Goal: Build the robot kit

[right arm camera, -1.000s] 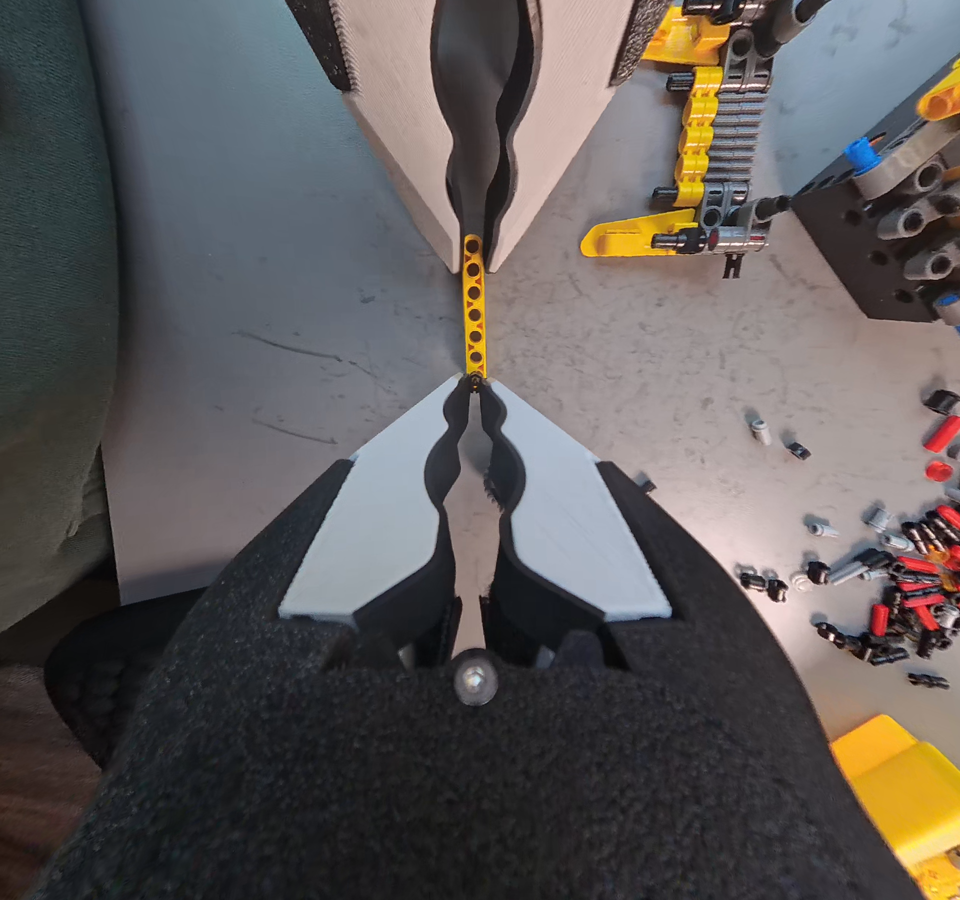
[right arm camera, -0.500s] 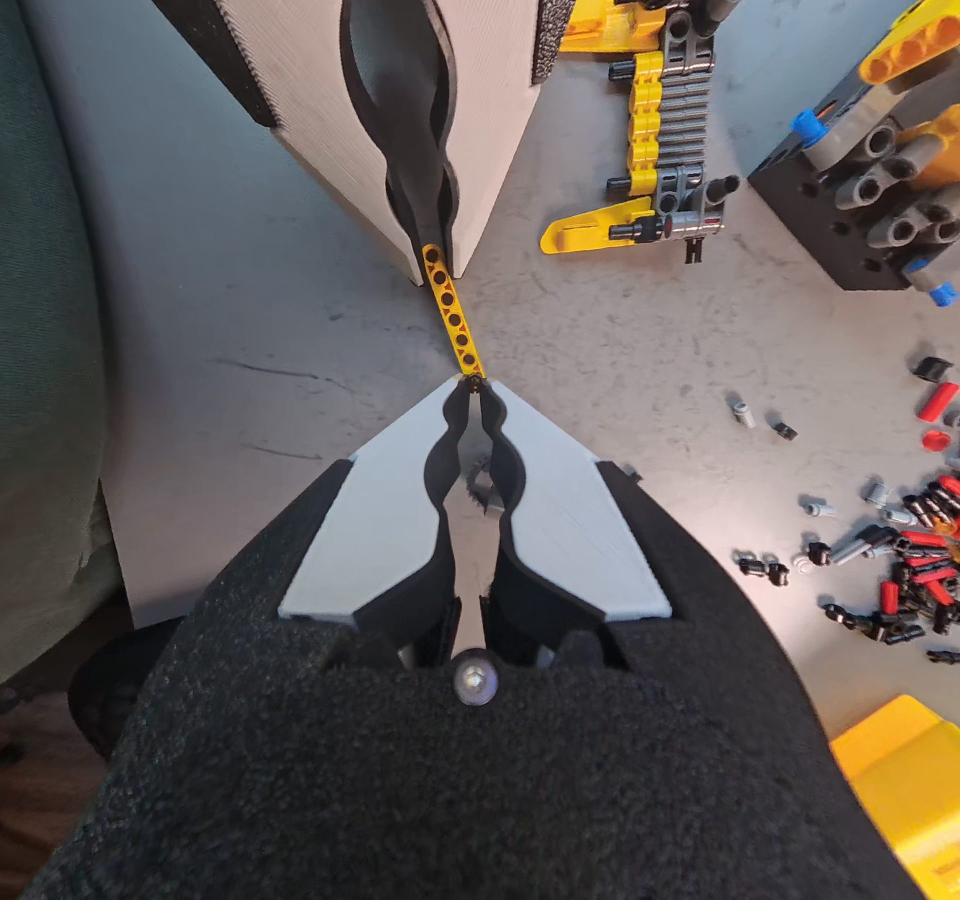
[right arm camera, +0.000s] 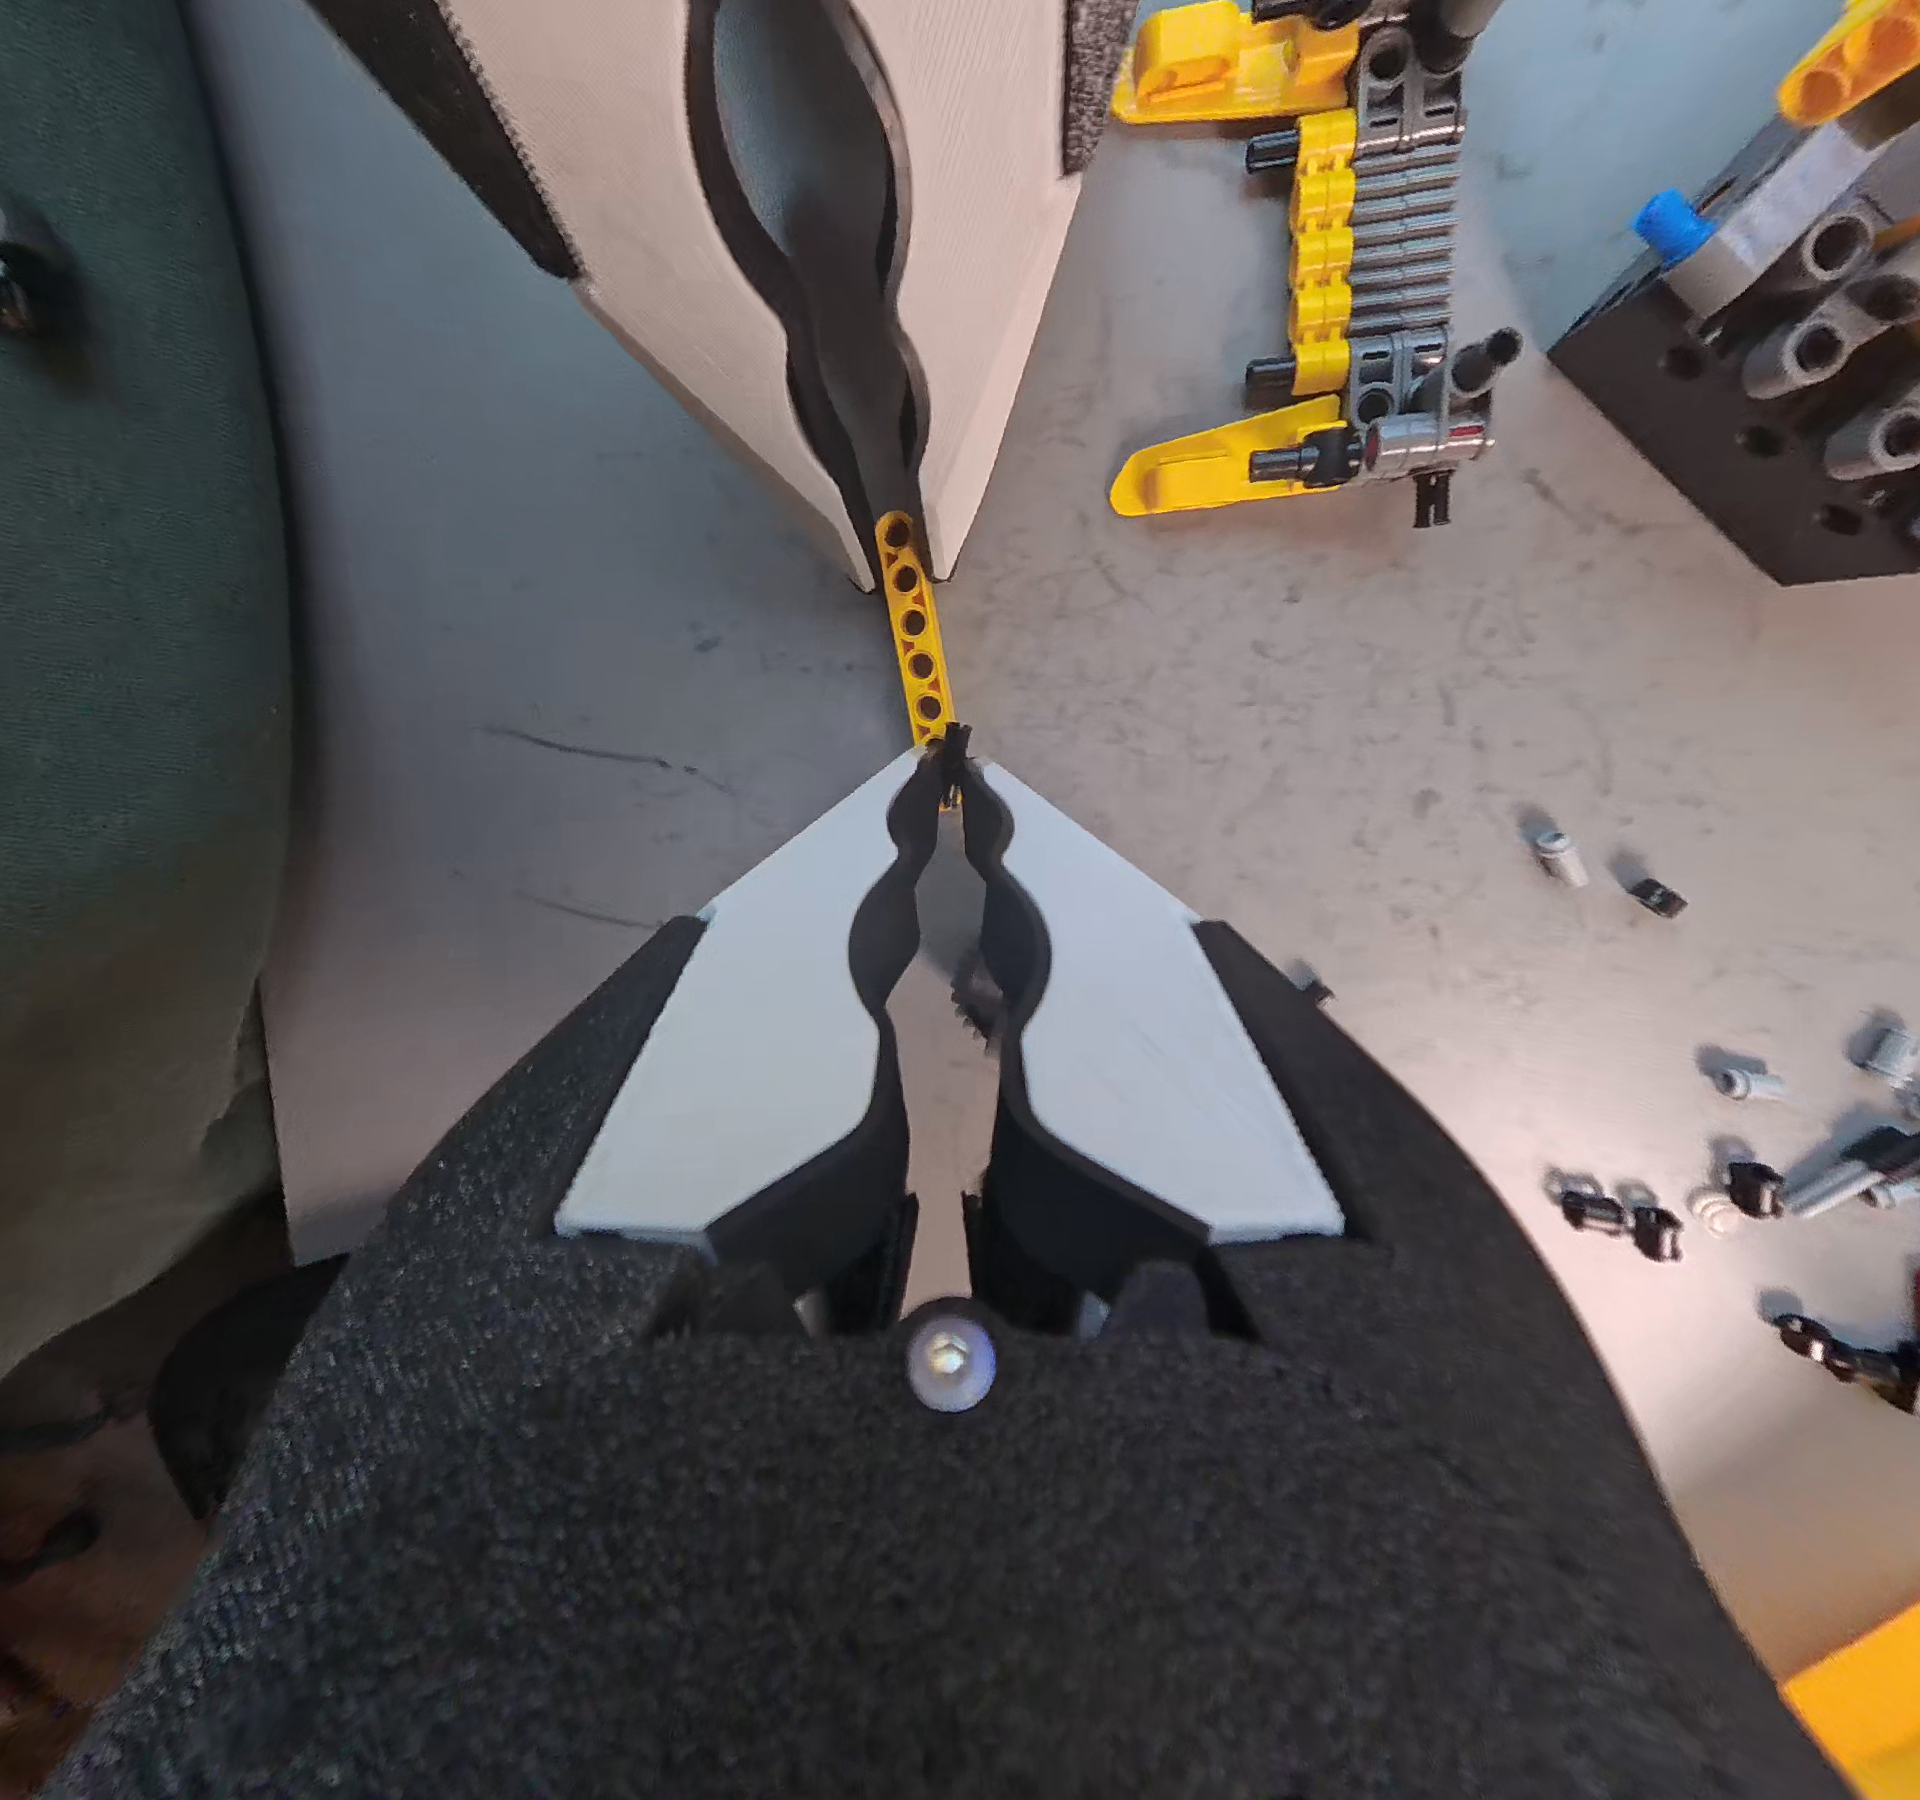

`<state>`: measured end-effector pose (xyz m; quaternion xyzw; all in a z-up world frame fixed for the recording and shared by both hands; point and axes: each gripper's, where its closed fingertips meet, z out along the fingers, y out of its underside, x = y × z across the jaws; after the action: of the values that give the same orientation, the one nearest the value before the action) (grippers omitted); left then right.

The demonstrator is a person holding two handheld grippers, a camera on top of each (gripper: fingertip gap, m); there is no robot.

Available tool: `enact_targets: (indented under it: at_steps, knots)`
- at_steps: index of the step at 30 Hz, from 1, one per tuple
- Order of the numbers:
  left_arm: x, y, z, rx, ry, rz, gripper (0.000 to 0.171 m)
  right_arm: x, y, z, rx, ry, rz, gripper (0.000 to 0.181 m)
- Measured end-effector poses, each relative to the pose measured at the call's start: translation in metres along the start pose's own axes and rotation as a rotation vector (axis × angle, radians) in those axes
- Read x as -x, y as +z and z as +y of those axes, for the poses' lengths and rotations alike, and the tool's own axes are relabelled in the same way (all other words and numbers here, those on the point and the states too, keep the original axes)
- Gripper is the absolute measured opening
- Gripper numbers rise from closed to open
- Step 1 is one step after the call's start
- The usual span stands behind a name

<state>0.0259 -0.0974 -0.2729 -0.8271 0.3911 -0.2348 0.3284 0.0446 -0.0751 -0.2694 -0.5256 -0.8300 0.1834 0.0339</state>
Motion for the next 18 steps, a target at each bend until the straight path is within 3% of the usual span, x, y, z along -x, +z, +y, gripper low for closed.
enact_targets:
  at_steps: [4, 8, 13, 18]
  knots:
    - [0.0, -0.001, 0.0, -0.002, -0.001, 0.009, 0.006, 0.004, -0.005, 0.0, -0.107, -0.079, 0.0, 0.003]
    - [0.0, -0.007, -0.005, -0.051, -0.024, 0.034, 0.007, 0.01, -0.028, -0.023, -0.341, -0.037, -0.008, 0.003]
    - [-0.005, -0.038, -0.042, -0.31, -0.126, 0.159, 0.017, 0.005, -0.043, -0.037, -0.486, -0.105, 0.193, 0.004]
    - [-0.009, -0.04, -0.05, -0.373, -0.264, 0.287, 0.018, 0.008, -0.052, -0.045, -0.553, -0.173, 0.358, 0.004]
